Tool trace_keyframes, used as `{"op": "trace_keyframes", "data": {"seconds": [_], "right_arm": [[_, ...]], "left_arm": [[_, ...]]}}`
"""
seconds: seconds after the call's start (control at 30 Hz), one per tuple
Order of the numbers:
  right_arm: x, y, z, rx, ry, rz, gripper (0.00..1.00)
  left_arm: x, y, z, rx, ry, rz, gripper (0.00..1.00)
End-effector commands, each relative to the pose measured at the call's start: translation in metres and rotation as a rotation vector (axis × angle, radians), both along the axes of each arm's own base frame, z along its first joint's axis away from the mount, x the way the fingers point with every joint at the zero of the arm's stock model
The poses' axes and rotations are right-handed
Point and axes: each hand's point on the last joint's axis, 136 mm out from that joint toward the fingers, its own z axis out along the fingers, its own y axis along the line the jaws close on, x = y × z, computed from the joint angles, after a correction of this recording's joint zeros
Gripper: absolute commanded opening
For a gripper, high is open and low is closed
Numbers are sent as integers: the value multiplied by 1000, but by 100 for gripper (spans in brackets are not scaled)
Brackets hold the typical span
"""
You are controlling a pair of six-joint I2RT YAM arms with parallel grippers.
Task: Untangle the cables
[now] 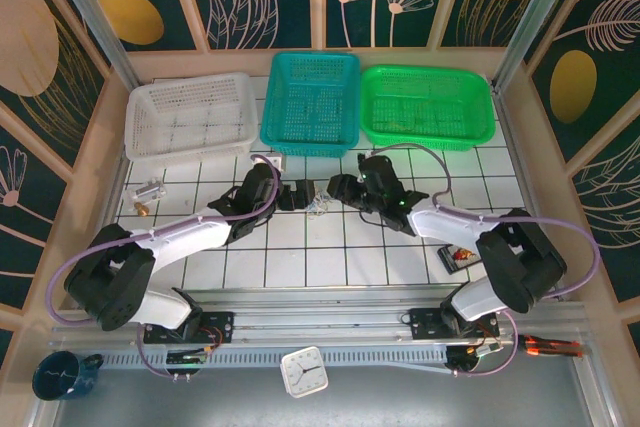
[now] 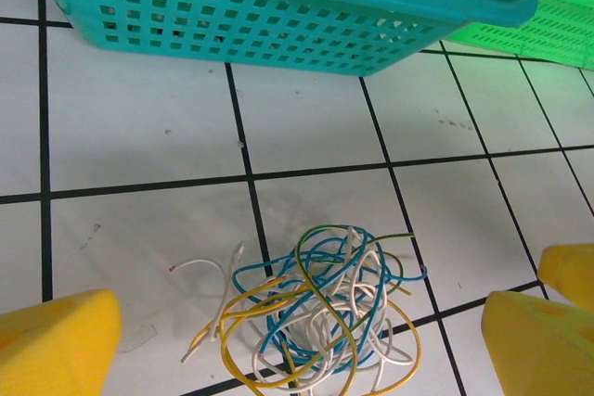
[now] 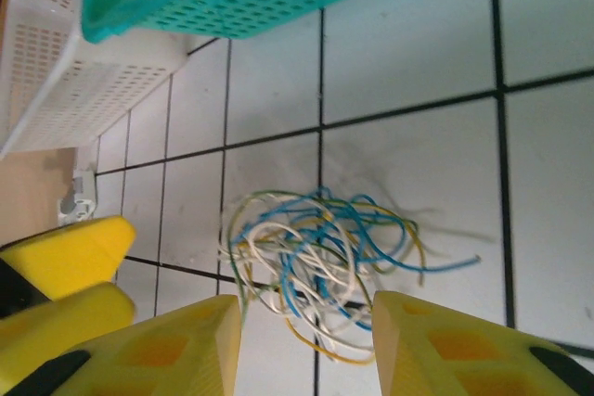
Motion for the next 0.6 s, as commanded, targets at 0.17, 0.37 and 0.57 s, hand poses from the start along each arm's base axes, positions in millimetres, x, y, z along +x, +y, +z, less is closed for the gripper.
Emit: {"op": "trace_keyframes", "data": {"seconds": [0.17, 0.37, 0.57], "right_arm": [[16, 17, -9, -12, -17, 35, 41], [20, 22, -19, -2, -5, 37, 37], [23, 28, -15, 25, -9, 39, 37]], "left_arm": [[1, 12, 15, -8, -52, 62, 99], [0, 15, 12, -7, -52, 70, 99], [-1, 14, 9, -7, -47, 64, 99]]}}
